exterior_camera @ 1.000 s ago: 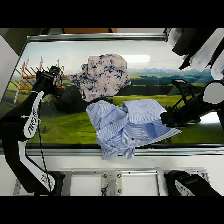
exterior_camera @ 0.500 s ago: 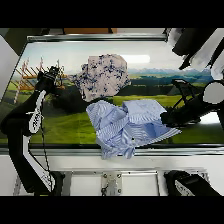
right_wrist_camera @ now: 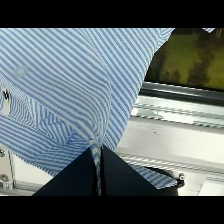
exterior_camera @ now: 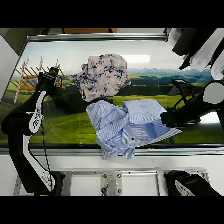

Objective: Fold the clothes and pants, and hang the long-sleeved shirts on hangers.

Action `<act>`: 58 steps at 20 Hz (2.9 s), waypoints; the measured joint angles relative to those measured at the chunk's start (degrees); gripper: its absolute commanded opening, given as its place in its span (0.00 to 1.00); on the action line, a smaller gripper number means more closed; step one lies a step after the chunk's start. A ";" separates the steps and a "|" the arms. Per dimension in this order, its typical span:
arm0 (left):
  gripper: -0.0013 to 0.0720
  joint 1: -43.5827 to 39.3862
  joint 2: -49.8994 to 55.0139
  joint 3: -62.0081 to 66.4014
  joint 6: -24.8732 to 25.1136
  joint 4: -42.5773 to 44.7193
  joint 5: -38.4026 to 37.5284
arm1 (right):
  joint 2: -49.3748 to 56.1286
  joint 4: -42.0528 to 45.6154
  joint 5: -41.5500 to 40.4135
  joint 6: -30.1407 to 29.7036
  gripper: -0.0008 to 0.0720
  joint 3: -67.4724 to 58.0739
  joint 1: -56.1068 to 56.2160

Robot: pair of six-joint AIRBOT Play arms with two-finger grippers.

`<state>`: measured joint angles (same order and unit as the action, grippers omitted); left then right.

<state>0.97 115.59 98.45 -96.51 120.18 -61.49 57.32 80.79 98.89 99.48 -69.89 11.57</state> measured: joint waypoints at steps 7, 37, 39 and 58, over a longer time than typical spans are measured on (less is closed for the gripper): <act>0.03 -0.20 -0.90 -0.04 -0.09 -0.66 -1.16 | 0.00 -0.02 0.11 0.00 0.03 0.00 0.00; 0.03 -2.89 -32.70 -0.02 50.77 -53.81 -39.45 | 0.00 -0.02 0.11 -0.02 0.03 0.00 0.00; 0.03 -1.84 -32.74 -0.37 53.90 -55.82 -40.89 | 0.00 -0.02 0.09 -0.02 0.03 0.00 0.00; 0.03 -6.84 -44.81 -36.41 83.58 -58.49 -38.73 | 0.00 -0.61 0.20 -0.02 0.03 -0.13 0.02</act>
<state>-5.87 70.78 62.04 -12.93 61.69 -100.22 57.32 80.18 99.09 99.46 -70.02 11.60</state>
